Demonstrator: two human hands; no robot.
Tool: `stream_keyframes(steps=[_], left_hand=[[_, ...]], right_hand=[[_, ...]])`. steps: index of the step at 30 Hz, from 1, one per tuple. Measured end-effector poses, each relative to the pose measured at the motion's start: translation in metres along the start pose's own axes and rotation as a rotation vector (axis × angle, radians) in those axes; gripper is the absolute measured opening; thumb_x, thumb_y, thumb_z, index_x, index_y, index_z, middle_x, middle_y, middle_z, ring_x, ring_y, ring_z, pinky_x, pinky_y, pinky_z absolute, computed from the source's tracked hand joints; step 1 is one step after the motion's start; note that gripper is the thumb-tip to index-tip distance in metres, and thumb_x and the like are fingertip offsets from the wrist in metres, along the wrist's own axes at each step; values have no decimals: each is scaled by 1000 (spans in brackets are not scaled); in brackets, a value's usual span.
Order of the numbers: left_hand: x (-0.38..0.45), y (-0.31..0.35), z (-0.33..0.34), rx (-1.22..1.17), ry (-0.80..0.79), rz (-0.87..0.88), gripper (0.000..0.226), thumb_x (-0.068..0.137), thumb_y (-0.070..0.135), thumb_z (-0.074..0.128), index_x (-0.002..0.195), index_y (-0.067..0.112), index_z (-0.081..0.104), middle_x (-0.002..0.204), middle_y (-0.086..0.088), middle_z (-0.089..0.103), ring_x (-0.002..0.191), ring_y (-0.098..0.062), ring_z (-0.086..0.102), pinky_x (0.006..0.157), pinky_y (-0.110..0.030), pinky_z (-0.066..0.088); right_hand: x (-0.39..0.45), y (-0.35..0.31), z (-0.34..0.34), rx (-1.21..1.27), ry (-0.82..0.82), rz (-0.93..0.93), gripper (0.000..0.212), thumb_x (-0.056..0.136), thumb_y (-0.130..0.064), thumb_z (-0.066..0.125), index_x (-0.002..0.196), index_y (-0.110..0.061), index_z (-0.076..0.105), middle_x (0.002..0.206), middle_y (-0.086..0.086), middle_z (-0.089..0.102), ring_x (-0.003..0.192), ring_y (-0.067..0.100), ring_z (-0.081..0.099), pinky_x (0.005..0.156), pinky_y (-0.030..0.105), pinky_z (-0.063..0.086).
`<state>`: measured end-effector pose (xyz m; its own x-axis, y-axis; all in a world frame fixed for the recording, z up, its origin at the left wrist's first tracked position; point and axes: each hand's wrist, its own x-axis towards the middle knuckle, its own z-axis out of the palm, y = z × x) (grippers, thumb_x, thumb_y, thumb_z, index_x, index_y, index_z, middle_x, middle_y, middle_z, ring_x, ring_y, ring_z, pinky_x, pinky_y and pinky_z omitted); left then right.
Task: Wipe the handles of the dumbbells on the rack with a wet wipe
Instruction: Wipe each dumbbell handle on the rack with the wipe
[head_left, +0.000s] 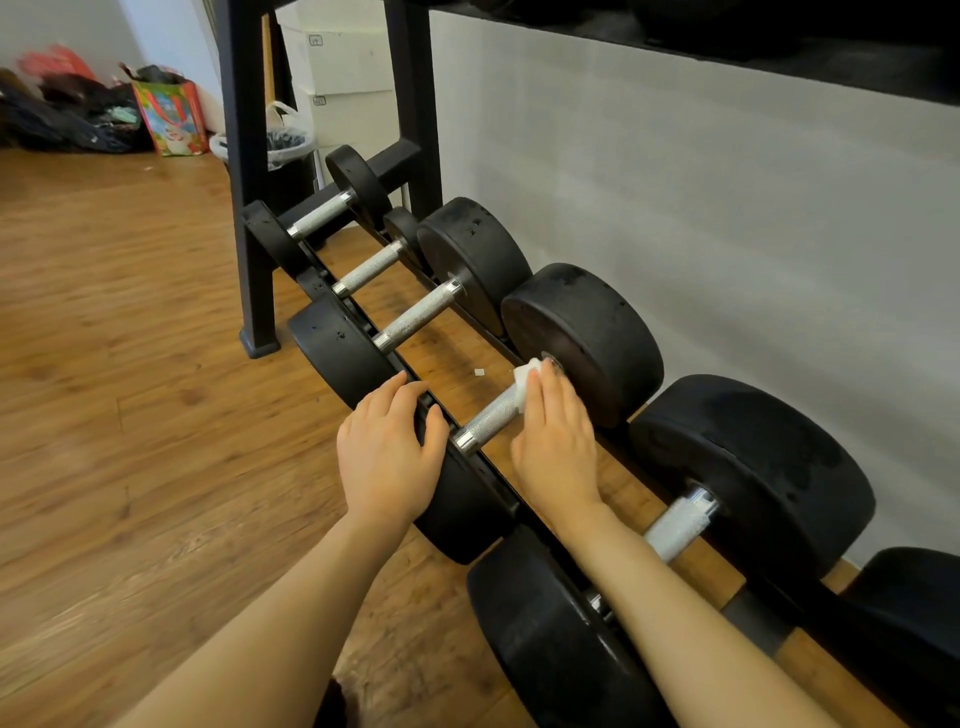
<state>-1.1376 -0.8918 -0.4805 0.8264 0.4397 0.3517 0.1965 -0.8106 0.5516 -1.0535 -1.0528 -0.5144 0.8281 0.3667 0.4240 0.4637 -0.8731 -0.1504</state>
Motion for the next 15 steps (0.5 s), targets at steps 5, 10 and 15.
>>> stream_keyframes(steps=[5, 10, 15], left_hand=[[0, 1, -1, 4, -2, -1, 55, 92, 46, 32, 129, 19, 62, 141, -3, 56, 131, -23, 50, 106, -48, 41], [0, 1, -1, 6, 0, 6, 57, 91, 47, 30, 129, 19, 62, 140, -3, 56, 131, -22, 50, 106, -48, 41], [0, 0, 0, 7, 11, 18, 59, 91, 48, 28, 128, 18, 63, 139, -4, 58, 130, -23, 51, 105, -48, 43]], right_hand=[[-3, -1, 0, -30, -43, -103, 75, 81, -12, 67, 147, -2, 33, 153, 16, 34, 144, 29, 27, 114, 43, 32], [-5, -3, -1, 36, -65, -91, 80, 79, -6, 70, 148, -1, 29, 155, 17, 29, 145, 29, 22, 113, 43, 34], [-8, -4, -4, 35, -76, -15, 89, 77, -10, 74, 149, 1, 24, 156, 18, 26, 145, 29, 22, 114, 43, 33]])
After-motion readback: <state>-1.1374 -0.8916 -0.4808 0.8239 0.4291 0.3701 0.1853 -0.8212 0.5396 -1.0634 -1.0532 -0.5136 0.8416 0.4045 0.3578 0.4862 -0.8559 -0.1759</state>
